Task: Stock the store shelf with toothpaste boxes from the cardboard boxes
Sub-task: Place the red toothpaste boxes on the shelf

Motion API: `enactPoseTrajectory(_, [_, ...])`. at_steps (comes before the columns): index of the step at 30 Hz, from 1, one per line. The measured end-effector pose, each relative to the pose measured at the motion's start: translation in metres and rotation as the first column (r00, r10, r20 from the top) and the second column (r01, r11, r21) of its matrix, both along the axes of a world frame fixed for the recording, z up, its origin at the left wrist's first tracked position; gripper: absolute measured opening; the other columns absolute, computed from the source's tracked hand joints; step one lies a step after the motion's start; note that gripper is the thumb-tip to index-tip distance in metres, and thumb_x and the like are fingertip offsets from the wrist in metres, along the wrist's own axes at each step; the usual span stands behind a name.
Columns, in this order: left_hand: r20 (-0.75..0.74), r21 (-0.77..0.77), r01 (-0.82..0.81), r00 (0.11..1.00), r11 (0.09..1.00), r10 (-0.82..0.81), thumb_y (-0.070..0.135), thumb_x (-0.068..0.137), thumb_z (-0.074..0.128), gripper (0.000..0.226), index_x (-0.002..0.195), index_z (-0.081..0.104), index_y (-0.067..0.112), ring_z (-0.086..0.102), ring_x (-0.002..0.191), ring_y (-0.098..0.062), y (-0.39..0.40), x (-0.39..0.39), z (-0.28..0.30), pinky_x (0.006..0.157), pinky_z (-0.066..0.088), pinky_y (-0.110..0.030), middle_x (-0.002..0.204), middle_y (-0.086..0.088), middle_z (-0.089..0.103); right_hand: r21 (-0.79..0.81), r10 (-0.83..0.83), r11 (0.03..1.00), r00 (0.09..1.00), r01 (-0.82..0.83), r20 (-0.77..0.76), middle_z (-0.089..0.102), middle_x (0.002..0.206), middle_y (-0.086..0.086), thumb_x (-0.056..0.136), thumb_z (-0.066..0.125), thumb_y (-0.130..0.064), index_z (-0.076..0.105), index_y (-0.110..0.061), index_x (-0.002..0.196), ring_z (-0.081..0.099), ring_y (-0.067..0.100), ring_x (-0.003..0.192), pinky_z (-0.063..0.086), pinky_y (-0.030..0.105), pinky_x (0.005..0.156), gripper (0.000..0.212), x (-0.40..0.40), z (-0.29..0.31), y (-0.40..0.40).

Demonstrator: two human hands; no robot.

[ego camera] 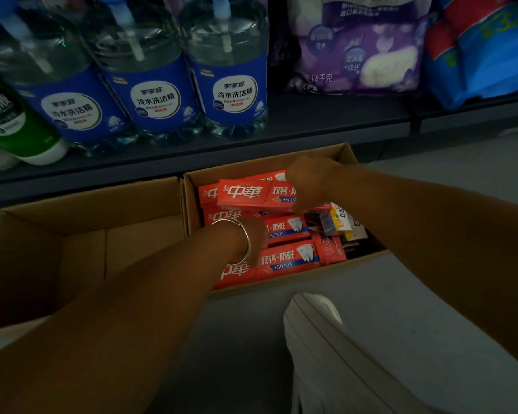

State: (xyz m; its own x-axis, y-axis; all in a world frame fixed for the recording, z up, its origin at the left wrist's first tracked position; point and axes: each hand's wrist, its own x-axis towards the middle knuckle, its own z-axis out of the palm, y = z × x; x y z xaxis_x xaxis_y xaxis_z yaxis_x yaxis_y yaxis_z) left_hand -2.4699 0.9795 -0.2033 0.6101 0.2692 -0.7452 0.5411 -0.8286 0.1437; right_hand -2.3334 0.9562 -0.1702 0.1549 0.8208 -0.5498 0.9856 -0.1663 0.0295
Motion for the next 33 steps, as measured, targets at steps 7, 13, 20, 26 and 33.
enactPoseTrajectory(7, [-0.027, -0.012, -0.043, 0.999, 0.999, 0.042, 0.024, 0.082, 0.070, 0.050, 0.125, 0.050, 0.009, 0.055, 0.114, -0.025, 0.004, 0.001, -0.004, 0.098, 0.047, -0.034, 0.129, -0.008, 0.054, 0.003, 0.008, 1.000, 1.000, -0.008, -0.003, 0.052, 0.130, 0.007, 0.080, 0.071, -0.037, 0.040, -0.013, 0.134, 0.052, 0.023, 0.116, 0.044, 0.035, 0.097, 0.067, 0.002, -0.007, 0.001])
enactPoseTrajectory(13, [-0.050, -0.004, -0.073, 0.996, 0.997, 0.073, 0.035, 0.077, 0.073, 0.066, 0.135, 0.047, 0.016, 0.050, 0.119, -0.024, 0.012, 0.001, 0.005, 0.098, 0.044, -0.033, 0.134, -0.004, 0.050, -0.015, 0.026, 1.000, 1.000, -0.026, -0.011, 0.051, 0.131, 0.008, 0.080, 0.070, -0.038, 0.040, -0.012, 0.135, 0.052, 0.023, 0.117, 0.043, 0.034, 0.097, 0.068, 0.002, -0.006, 0.003])
enactPoseTrajectory(20, [0.020, -0.054, -0.176, 0.984, 0.983, 0.177, 0.032, 0.069, 0.080, 0.064, 0.125, 0.053, 0.019, 0.054, 0.107, -0.022, 0.022, 0.000, 0.033, 0.089, 0.049, -0.033, 0.124, -0.002, 0.056, 0.005, 0.044, 0.999, 0.999, -0.043, -0.003, 0.049, 0.130, 0.010, 0.078, 0.073, -0.036, 0.041, -0.011, 0.134, 0.052, 0.025, 0.115, 0.044, 0.033, 0.094, 0.069, 0.000, 0.020, 0.005])
enactPoseTrajectory(26, [0.080, -0.003, -0.176, 0.981, 0.984, 0.176, 0.028, 0.067, 0.082, 0.068, 0.127, 0.052, 0.019, 0.055, 0.108, -0.021, 0.026, -0.002, 0.075, 0.091, 0.049, -0.032, 0.122, 0.000, 0.057, 0.077, 0.082, 0.993, 0.996, -0.084, 0.032, 0.049, 0.126, 0.009, 0.076, 0.074, -0.037, 0.047, -0.012, 0.128, 0.053, 0.024, 0.111, 0.044, 0.031, 0.086, 0.063, 0.002, 0.058, 0.002])
enactPoseTrajectory(33, [0.133, 0.045, -0.151, 0.981, 0.988, 0.143, 0.025, 0.067, 0.082, 0.063, 0.123, 0.055, 0.018, 0.057, 0.106, -0.020, 0.030, -0.007, 0.133, 0.085, 0.049, -0.030, 0.119, 0.001, 0.060, 0.172, 0.089, 0.980, 0.994, -0.099, 0.066, 0.053, 0.118, 0.008, 0.074, 0.077, -0.037, 0.054, -0.011, 0.119, 0.056, 0.022, 0.103, 0.043, 0.028, 0.076, 0.057, 0.005, 0.107, -0.001])
